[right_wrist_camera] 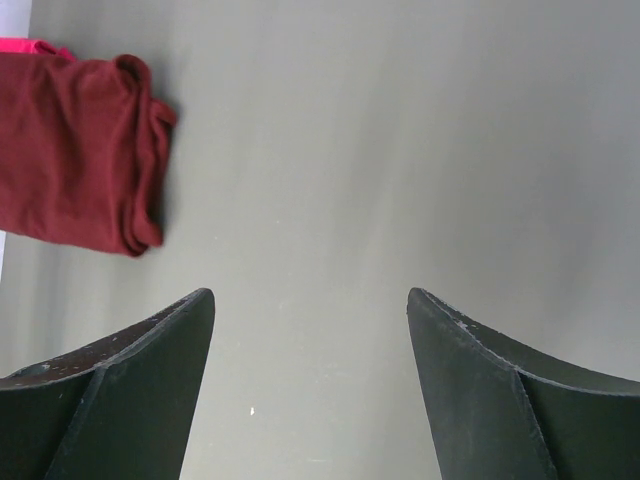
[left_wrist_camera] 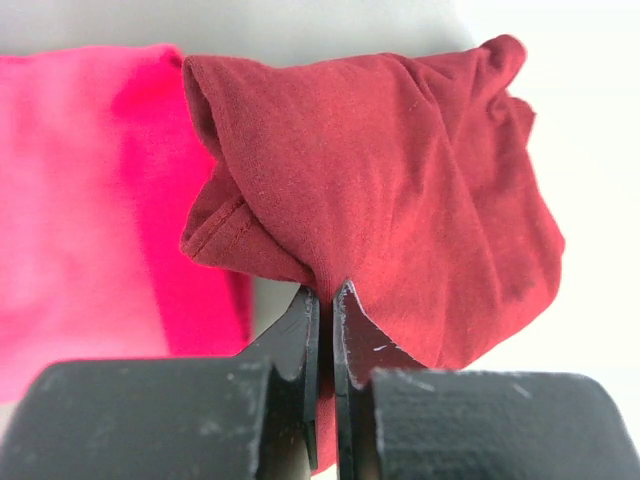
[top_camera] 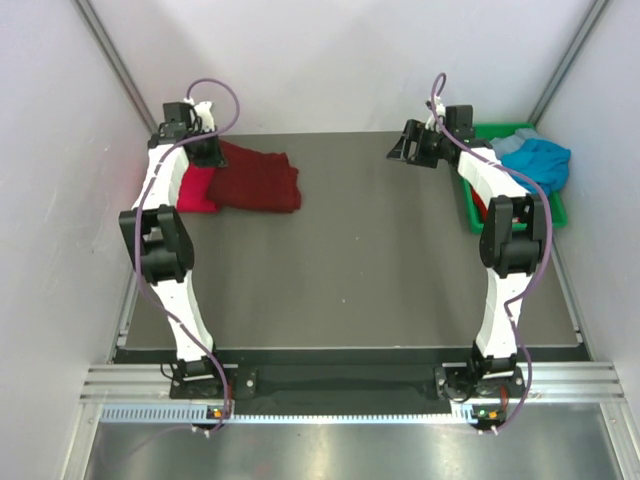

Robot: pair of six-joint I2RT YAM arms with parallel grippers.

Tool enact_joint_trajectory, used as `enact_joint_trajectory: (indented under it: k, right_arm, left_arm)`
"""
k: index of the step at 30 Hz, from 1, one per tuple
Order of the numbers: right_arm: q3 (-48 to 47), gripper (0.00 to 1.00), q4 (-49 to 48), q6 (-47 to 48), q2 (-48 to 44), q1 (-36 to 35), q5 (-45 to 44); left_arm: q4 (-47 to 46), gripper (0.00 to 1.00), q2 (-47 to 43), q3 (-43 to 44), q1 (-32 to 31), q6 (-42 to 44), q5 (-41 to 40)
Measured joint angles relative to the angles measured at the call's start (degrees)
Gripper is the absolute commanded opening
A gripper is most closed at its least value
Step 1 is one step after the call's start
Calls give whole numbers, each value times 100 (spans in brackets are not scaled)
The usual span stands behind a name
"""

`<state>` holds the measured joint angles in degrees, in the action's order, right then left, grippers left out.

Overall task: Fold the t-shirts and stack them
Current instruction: Neatly place the folded tshirt to the corner

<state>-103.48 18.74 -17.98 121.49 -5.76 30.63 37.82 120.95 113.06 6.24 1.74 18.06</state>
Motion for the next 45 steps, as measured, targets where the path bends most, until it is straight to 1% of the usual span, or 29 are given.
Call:
enact_joint_trajectory:
  k: [11,22,39,45]
  right_arm:
    - [11,78,0,-4,0,33,4]
    - [151,78,13,-24,-2,79,39]
    - [302,78,-35,-26,-7,79,52]
    - [302,78,-35,-28,-7,79,52]
  left_arm:
    - [44,0,-527,33,138,461,-579]
    - [50,0,-608,39,223,881,-1259]
    - [42,0,-881,9,507,1132,-1827]
    - [35,0,-881,7,533,1333,-2188]
